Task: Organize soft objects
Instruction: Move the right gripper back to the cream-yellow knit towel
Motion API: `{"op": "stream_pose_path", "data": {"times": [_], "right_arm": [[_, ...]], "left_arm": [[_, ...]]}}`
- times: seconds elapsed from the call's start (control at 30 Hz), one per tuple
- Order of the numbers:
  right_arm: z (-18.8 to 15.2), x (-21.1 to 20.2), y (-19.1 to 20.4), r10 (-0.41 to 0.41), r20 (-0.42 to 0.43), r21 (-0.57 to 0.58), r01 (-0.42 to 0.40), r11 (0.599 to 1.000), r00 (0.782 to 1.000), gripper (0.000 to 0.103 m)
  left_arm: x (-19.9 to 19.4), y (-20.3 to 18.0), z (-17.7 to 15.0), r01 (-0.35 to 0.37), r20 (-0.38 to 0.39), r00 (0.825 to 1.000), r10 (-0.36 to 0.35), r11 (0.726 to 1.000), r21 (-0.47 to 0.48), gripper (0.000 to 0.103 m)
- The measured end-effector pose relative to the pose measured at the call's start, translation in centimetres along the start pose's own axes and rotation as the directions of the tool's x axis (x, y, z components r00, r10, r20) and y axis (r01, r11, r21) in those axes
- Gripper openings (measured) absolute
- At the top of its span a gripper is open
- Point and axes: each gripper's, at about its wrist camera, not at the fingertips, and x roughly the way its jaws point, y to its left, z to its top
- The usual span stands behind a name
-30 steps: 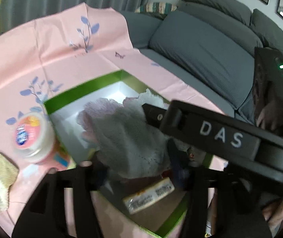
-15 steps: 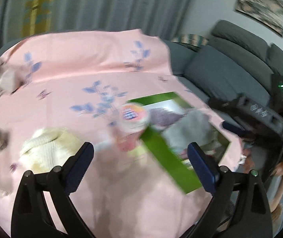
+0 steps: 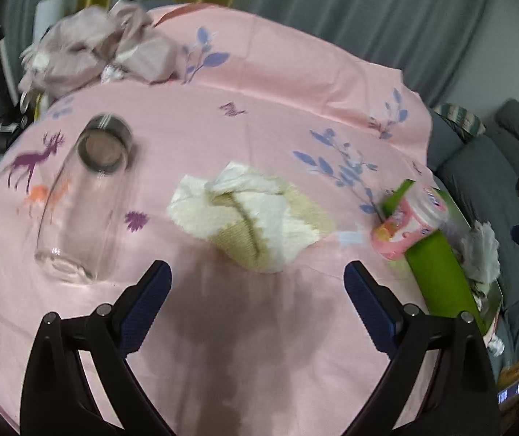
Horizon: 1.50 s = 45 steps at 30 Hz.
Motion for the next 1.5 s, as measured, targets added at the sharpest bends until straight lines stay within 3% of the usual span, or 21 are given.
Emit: {"op": "stream_pose_path", "data": {"times": [0.17,0.2,0.47,0.93,1.5], "right_arm": [[-1.1,1.7,3.6,0.034,-0.043,-0.08,-0.038,0.996,0.998,0.093],[-1.4,2.0,4.1,0.032,-0.056,-0.094,-0.037,0.995,0.998,0.093],[-3.4,4.3,6.8,-0.018,-0.123,-0.185,-0.005,0.983,0.992,0.093],[-4.6,6.7,7.4,-0.032,-0.207,-0.211,-0.012,0.977,0.978,0.093],[-5.1,8.3,7.4,-0.057,-0.252,-0.22,0.0,0.975,0.966,0.093]], "left_arm": [[0.6,1.3,-0.2,-0.043,0.002,0.999,0.043,0.999,-0.022,0.098],[0.6,1.5,-0.2,-0.048,0.005,0.999,0.048,0.999,-0.025,0.102],[0.6,1.9,-0.3,-0.047,0.005,0.999,0.047,0.998,-0.029,0.102],[1.7,1.8,-0.6,-0.072,-0.023,0.997,0.072,0.997,-0.025,0.102],[1.9,1.3,-0.8,-0.065,-0.039,0.997,0.065,0.998,-0.012,0.102]]}}
